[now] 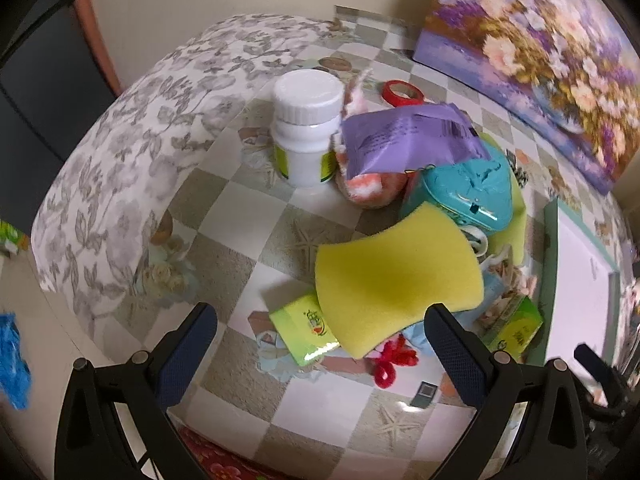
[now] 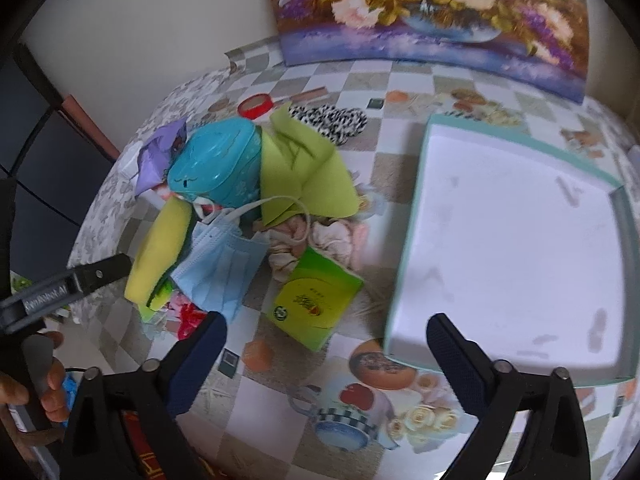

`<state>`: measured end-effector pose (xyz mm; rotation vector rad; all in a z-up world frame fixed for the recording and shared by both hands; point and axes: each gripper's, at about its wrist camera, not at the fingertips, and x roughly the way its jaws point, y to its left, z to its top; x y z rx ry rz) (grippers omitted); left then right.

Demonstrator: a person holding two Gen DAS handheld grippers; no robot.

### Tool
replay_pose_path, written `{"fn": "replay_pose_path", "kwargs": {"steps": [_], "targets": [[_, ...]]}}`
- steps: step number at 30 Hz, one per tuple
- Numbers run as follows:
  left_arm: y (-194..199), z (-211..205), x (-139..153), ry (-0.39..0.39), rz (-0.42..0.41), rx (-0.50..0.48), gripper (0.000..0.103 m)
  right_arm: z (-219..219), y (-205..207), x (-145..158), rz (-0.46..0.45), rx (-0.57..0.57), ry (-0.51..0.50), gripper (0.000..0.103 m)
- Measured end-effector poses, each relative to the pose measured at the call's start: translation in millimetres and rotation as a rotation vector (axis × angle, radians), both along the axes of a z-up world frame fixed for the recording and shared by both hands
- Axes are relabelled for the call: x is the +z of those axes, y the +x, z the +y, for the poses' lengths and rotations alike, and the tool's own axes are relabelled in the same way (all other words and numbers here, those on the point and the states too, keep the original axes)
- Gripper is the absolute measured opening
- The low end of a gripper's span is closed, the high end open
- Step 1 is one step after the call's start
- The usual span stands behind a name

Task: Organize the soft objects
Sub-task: 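Reach the right gripper to the green tissue pack and grasp it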

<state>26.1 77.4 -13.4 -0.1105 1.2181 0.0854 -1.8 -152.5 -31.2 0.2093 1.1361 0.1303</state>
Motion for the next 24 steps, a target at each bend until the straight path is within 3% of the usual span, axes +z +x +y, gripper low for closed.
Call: {"fn": "replay_pose_path", "kwargs": {"steps": [7,14,24], "targets": [[13.2,-18.2,-6.6,0.039,0.006,-0.135,0.103,16.4,11.1,-10.5,0.028,0.041,0.023,0.09],[24.5,-37.9,-10.5,0.126,-0.002,-0.298,0.103,30.4,21.5,-21.7,0.068,0.064,0.026,0.085],[34.0,-34.0,-20.8,0.058,0.014,-0.318,0.103,36.3,35.1,-39.2,0.116,0.048,0.006,0.084]]}}
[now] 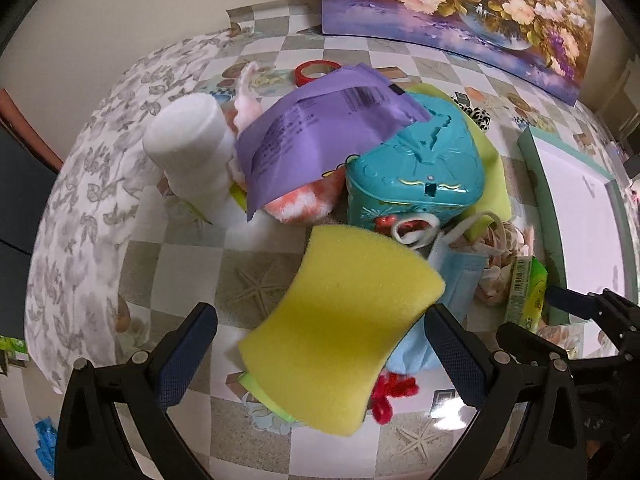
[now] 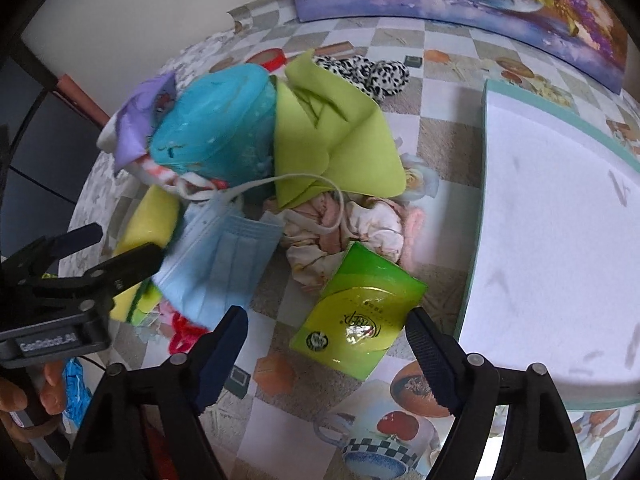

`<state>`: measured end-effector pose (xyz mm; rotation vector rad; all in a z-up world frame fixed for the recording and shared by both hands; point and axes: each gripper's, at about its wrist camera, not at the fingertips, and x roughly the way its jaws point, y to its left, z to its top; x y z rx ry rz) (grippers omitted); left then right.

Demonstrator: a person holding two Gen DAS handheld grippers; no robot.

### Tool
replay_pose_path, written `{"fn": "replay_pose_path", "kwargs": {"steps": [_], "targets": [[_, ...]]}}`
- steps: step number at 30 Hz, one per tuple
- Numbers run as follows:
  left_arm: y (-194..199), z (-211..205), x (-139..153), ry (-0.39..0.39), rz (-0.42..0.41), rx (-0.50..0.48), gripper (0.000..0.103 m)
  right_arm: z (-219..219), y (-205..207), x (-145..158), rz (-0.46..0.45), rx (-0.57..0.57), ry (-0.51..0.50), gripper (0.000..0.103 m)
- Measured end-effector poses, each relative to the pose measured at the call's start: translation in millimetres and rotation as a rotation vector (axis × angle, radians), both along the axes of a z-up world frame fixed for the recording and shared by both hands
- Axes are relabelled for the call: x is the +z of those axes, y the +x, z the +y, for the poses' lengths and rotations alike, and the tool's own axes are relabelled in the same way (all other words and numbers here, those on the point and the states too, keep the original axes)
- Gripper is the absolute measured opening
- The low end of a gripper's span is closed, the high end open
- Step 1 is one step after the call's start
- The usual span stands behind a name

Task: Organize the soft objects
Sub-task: 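Reach the right gripper to the green tissue pack and grasp it, then carry the tissue pack to the tray with right gripper while left carries the sponge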

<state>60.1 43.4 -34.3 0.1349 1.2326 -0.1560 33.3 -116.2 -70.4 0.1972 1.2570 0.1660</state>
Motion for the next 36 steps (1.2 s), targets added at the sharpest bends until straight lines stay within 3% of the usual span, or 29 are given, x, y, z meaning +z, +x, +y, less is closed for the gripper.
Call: {"fn": "replay_pose_path", "kwargs": {"steps": [5,10,15,20,22,30,36], "targets": [[0.1,11.2,-6.3,-0.075,0.032,0.031,0.103,-1.1,3.9,-8.1,0.018,-0.002,-0.015,0.078],[-1.7,18.7,-11.0,-0.081,0.043,0.053,0.103,-2.8,0.4,-11.6,0.021,-0.004,-0.022,0.064],[-2.7,22.7,-12.5,-0.087,0.049,0.061,0.102,-5.4,-1.4,-18.6,0.037,-0.007,-0.024,0.058],[-2.0,25.5,-16.9,-0.091,0.072,0.062,0.079,-9.2,-0.6,-28.1,0.057,-0.018,-0.018,0.042],[-2.2,29.5,-18.6,-0.098,0.078,0.072,0.071,-9.7,-1.4,-29.3,0.057,-0.017,-0.02,0.04],[-2.9,46.4,-15.0,-0.123,0.078,0.129,0.068,-10.8,-1.9,-32.7,0.062,-0.024,-0.007,0.025],[-5.6,53.5,-4.2,-0.132,0.059,0.15,0.067,-17.7,-2.1,-27.2,0.044,-0.028,0.017,0.024]]}}
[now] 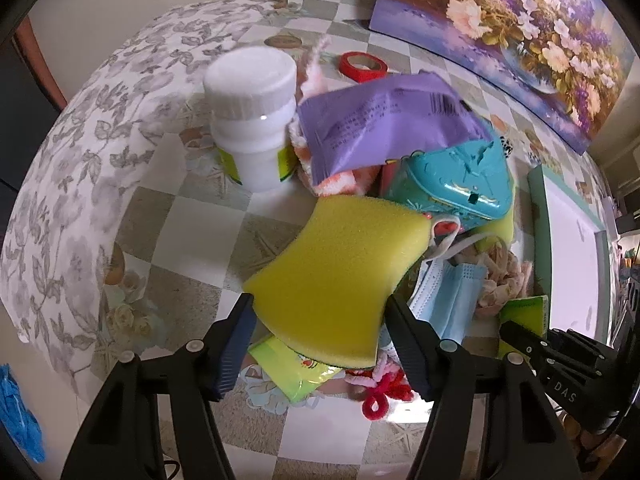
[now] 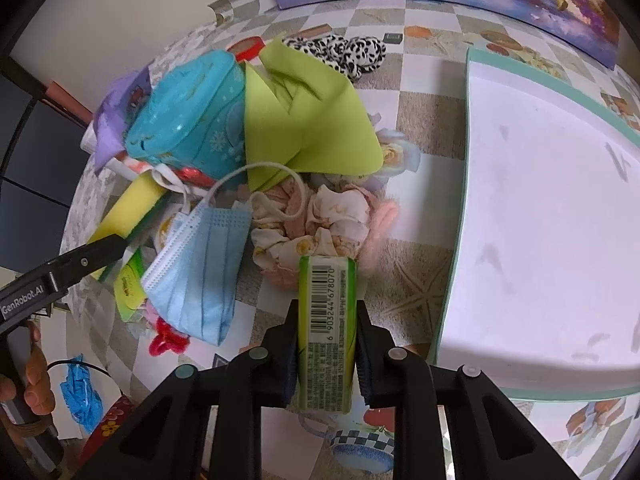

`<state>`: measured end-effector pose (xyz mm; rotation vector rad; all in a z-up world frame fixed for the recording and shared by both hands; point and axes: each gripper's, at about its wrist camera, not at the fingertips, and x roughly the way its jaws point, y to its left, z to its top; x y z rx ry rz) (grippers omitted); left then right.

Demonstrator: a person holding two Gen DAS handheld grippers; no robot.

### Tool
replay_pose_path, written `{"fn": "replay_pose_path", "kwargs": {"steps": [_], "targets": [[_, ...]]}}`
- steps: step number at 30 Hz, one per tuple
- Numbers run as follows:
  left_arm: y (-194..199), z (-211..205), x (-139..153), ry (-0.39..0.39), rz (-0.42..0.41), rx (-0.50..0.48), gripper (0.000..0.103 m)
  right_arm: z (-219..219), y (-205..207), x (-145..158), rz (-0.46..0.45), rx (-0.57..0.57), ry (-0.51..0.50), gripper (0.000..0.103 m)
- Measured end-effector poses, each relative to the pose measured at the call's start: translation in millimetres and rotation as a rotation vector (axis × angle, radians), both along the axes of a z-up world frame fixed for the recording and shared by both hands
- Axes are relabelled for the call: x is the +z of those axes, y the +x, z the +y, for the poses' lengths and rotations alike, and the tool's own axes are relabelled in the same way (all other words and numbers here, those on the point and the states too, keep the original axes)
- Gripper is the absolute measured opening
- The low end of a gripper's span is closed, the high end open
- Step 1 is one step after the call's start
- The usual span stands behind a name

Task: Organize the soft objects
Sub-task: 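Carry the tissue pack to the tray with right gripper while left carries the sponge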

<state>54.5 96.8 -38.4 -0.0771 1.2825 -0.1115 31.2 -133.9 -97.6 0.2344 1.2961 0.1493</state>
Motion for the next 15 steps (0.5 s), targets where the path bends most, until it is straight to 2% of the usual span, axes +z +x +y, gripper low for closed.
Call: {"fn": "replay_pose_path", "kwargs": {"steps": [5,11,15], "targets": [[-5.2,5.8,12.5,-0.01,-0.021,0.019,0.067,-5.6,-4.1,8.7,-0.006,-0.011,0.019,0.023],[-13.4,-4.8,36.1,-0.028,-0.066,0.034,0.067,-14.5,-16.1,40.7,-0.054,-0.021,0.053,0.024],[-21.3,-9.5,59.4,-0.035,-0.117,0.043,0.067,-17.9,-21.5,58.3,-0.09,-0.029,0.031,0.024]]}}
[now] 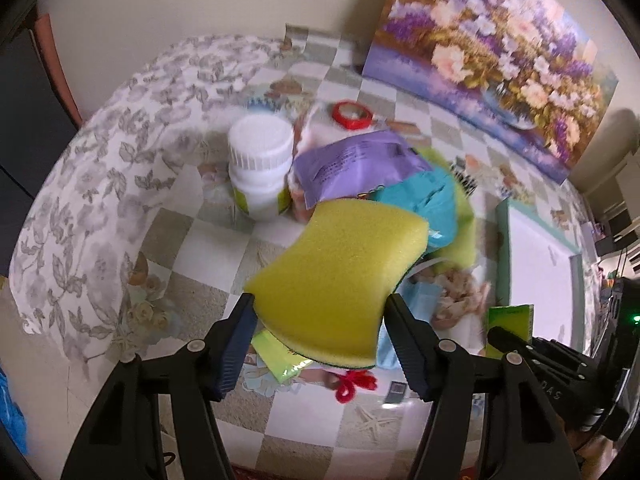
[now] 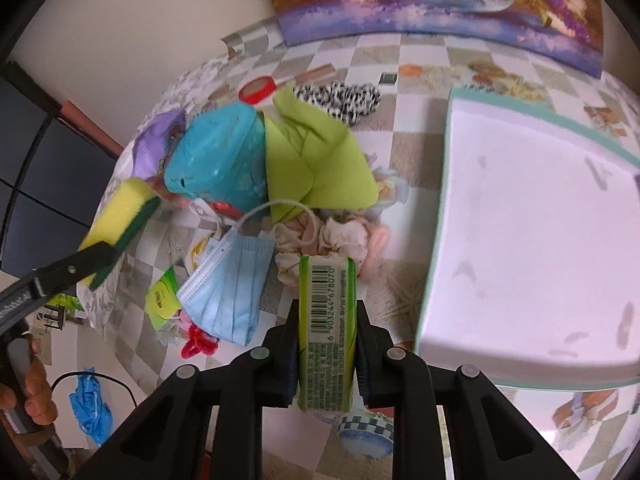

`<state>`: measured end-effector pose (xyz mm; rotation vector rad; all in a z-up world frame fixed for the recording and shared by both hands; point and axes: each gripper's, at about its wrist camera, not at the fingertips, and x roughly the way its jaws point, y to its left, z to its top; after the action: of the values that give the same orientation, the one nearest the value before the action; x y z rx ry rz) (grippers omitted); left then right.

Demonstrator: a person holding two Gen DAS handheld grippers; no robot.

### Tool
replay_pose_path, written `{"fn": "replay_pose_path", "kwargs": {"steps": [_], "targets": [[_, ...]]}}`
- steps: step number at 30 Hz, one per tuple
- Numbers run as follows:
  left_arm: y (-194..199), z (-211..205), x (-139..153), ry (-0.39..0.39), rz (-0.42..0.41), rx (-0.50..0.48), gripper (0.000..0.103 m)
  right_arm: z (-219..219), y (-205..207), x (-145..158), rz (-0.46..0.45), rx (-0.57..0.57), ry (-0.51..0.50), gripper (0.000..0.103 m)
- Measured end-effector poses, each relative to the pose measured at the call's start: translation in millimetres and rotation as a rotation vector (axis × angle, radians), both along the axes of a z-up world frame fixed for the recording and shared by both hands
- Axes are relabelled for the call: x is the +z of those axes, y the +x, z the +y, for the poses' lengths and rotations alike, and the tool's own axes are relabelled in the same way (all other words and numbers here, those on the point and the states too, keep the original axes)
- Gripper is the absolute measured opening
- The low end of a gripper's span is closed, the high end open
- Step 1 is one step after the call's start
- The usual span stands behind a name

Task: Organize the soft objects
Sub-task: 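Carry the tissue pack to the tray with right gripper while left carries the sponge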

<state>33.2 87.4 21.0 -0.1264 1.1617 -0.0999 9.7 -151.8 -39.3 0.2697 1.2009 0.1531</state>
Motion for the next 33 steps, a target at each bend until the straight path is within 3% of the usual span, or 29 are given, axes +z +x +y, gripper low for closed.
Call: {"fn": "replay_pose_path", "kwargs": {"steps": [8,16,25,33], "targets": [[-8.9,-27.5,41.1,0.022,-0.098,-0.005,0.067,-20.8,-6.6,25.8,-0.066,-0.057,-0.028,0.024],[-12.3,-69.0,57.9,-0.024,-0.131,-0.048,0.067,-60.9,-12.4,37.7,-0.103,-0.163,-0.031,0.024],[-4.6,-151.6,41.4,-0.055,-0.091,-0.157,0.067,-129.0,-17.1,41.7,-0.094,-0.358,-0.126,0.024],[-2.0,-227.6,11.6,-0.039,-0.042,-0.268,0.067,-184.7,-24.5,29.7,-0.052,-0.504,-0.12,0.024]]}}
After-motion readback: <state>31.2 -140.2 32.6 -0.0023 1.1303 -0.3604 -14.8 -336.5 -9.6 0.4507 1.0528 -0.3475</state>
